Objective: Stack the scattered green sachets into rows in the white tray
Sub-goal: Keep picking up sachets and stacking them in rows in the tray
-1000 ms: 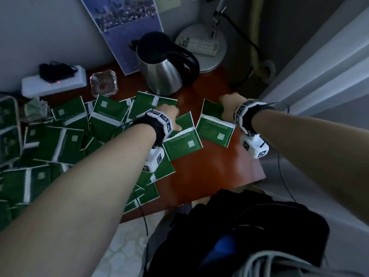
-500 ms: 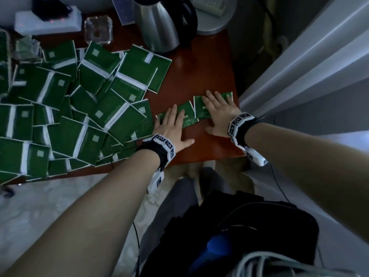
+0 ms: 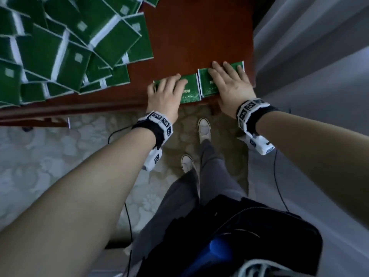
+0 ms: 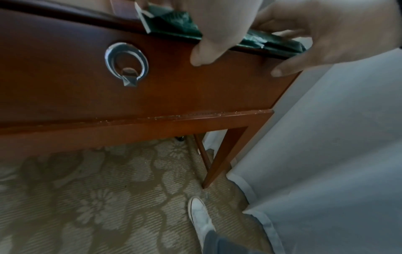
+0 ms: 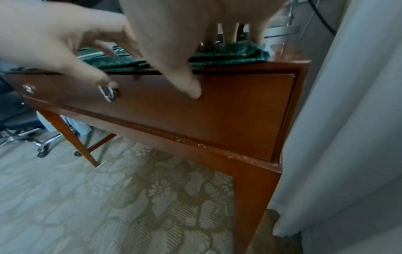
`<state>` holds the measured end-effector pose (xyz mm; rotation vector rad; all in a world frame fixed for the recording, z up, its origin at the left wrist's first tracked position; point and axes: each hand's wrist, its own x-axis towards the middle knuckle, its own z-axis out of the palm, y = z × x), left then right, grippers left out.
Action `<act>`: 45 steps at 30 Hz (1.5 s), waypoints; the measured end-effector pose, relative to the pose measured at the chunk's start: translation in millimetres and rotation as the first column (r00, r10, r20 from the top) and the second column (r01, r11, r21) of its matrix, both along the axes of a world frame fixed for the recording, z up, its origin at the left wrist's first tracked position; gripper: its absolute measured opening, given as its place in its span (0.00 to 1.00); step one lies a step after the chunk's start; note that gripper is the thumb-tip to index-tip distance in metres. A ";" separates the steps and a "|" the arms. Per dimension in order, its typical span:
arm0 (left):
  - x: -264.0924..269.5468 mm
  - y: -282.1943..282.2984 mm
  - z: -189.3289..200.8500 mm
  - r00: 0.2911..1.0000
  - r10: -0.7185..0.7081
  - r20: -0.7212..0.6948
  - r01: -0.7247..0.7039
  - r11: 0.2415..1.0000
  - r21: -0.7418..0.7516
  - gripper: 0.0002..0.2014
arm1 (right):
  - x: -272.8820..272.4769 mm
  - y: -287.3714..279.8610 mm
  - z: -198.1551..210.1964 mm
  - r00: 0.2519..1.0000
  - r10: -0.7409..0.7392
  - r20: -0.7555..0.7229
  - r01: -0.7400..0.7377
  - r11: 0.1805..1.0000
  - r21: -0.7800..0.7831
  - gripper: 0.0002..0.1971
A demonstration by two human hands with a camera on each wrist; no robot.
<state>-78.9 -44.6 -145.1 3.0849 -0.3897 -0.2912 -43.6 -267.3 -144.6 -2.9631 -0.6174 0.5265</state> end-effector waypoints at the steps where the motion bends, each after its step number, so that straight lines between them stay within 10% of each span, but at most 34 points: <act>1: -1.4 -0.4 3.0 1.000 -0.002 -0.001 0.002 1.000 -0.013 0.41 | -4.4 2.5 2.2 1.000 -0.016 0.012 0.016 1.000 -0.006 0.46; 10: 9.7 16.3 67.0 0.961 0.158 -0.225 -0.171 0.985 -0.038 0.13 | 14.8 23.8 72.7 0.986 -0.086 -0.145 0.068 0.990 -0.121 0.21; 16: 40.9 39.5 134.4 0.883 0.154 -0.444 -0.072 0.978 0.197 0.25 | 54.7 43.8 118.4 0.930 -0.020 -0.368 -0.066 0.973 -0.220 0.09; 21: 56.7 72.6 206.5 0.918 0.239 -0.317 -0.179 0.962 0.206 0.26 | 99.0 84.5 175.8 0.974 0.054 -0.222 -0.096 0.978 -0.183 0.13; 31: 42.4 209.4 249.3 0.871 0.420 -0.254 -0.392 0.907 0.156 0.31 | 118.6 261.8 229.0 0.943 0.327 -0.066 -0.333 0.932 -0.143 0.13; 45: 47.2 501.0 260.7 0.873 0.403 -0.275 -0.333 0.904 0.267 0.29 | 106.2 557.5 220.2 0.933 0.332 -0.137 -0.347 0.933 -0.100 0.16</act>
